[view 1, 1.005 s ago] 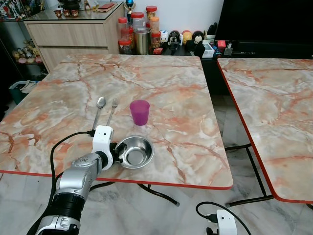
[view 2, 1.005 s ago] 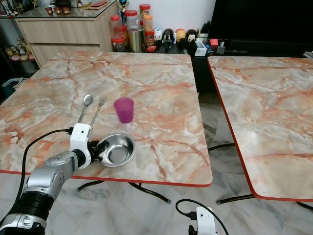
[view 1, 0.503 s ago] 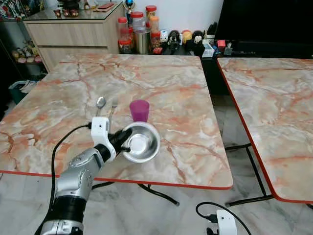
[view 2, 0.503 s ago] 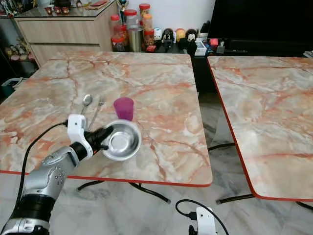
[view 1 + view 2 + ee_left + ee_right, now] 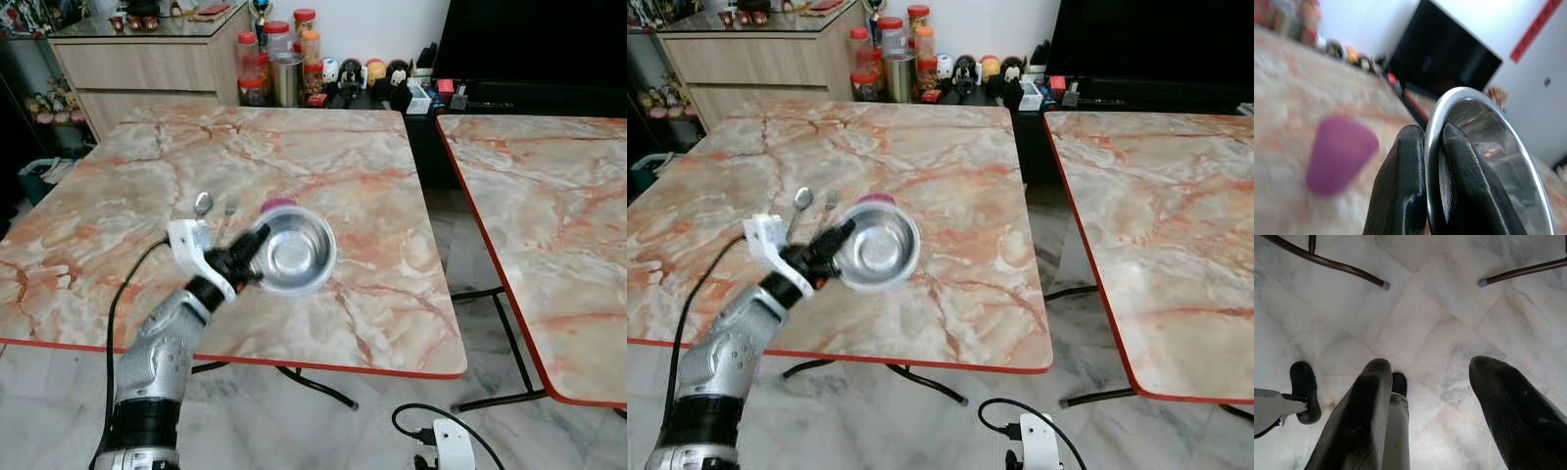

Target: Setting the table

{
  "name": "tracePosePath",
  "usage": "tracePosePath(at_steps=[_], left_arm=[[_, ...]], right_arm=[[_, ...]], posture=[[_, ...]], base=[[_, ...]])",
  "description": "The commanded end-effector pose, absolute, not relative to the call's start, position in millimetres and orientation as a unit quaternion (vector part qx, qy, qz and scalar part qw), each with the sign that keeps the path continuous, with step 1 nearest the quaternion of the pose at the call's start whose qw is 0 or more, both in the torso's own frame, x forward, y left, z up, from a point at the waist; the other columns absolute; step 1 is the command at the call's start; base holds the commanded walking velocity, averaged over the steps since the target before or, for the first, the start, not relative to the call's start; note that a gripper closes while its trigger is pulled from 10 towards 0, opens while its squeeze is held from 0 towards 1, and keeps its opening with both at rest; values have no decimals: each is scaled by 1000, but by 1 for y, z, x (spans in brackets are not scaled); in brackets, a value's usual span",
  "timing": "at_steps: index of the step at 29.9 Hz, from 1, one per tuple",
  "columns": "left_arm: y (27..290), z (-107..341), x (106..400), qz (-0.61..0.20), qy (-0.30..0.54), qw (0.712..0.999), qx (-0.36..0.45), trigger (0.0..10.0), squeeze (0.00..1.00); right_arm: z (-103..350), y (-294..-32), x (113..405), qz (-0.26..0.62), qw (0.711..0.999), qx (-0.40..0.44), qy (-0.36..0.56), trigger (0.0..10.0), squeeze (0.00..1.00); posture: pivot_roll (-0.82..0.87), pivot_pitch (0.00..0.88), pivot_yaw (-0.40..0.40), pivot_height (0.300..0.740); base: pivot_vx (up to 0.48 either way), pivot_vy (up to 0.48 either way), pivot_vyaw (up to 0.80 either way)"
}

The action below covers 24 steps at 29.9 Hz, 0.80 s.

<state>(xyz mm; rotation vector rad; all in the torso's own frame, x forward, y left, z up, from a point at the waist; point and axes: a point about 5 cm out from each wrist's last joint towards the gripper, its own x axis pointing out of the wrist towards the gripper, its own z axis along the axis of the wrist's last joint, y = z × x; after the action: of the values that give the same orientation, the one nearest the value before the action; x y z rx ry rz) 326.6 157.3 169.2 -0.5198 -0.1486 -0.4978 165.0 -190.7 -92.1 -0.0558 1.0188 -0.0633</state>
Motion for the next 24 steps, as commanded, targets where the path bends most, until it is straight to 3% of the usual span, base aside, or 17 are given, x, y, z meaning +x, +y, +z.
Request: tracePosePath(at_steps=[1, 2, 3, 5, 6, 7, 8, 9, 10, 17, 24], left_arm=[[157, 173, 328, -238, -80, 934, -254, 10000, 0], [157, 172, 329, -233, -79, 937, -248, 10000, 0], [156, 170, 330, -225, -76, 940, -245, 8157, 0], [155, 169, 330, -223, -74, 940, -248, 8157, 0], [154, 170, 330, -222, -80, 937, -257, 0, 0], [153, 171, 330, -220, -85, 937, -256, 0, 0], [153, 171, 330, -215, -87, 939, -253, 3373, 0], [154, 172, 331, -212, -87, 940, -252, 3373, 0], [155, 172, 332, -197, -91, 943, -253, 10000, 0], [161, 181, 338, -147, -129, 953, -231, 10000, 0], [157, 182, 341, -124, -140, 950, -248, 10000, 0]], right_arm=[[-92, -192, 165, -30, 871, -26, 489, 10000, 0], [-92, -192, 166, -30, 872, -26, 488, 10000, 0], [-91, -192, 167, -33, 873, -24, 486, 10000, 0], [-91, -192, 167, -36, 873, -22, 486, 10000, 0], [-91, -192, 168, -38, 874, -20, 484, 10000, 0], [-91, -192, 168, -38, 874, -20, 484, 10000, 0], [-91, -193, 168, -38, 874, -19, 484, 10000, 0], [-91, -193, 168, -39, 874, -19, 484, 10000, 0], [-91, -193, 168, -39, 874, -19, 485, 10000, 0], [-90, -196, 169, -42, 875, -20, 482, 10000, 0], [-89, -196, 171, -49, 877, -15, 477, 10000, 0]], posture=[[50, 0, -12, 740], [48, 0, -12, 740], [48, 0, -13, 740], [47, 0, -13, 740], [45, 0, -16, 740], [46, 0, -16, 740], [47, 0, -17, 740], [47, 0, -17, 740], [48, 0, -19, 740], [45, 0, -29, 740], [34, 0, -24, 740]], base=[[0, 0, 0], [0, 0, 0], [0, 0, 0], [0, 0, 0], [0, 0, 0], [0, 0, 0], [0, 0, 0], [0, 0, 0], [0, 0, 0], [0, 0, 0], [0, -444, 0]])
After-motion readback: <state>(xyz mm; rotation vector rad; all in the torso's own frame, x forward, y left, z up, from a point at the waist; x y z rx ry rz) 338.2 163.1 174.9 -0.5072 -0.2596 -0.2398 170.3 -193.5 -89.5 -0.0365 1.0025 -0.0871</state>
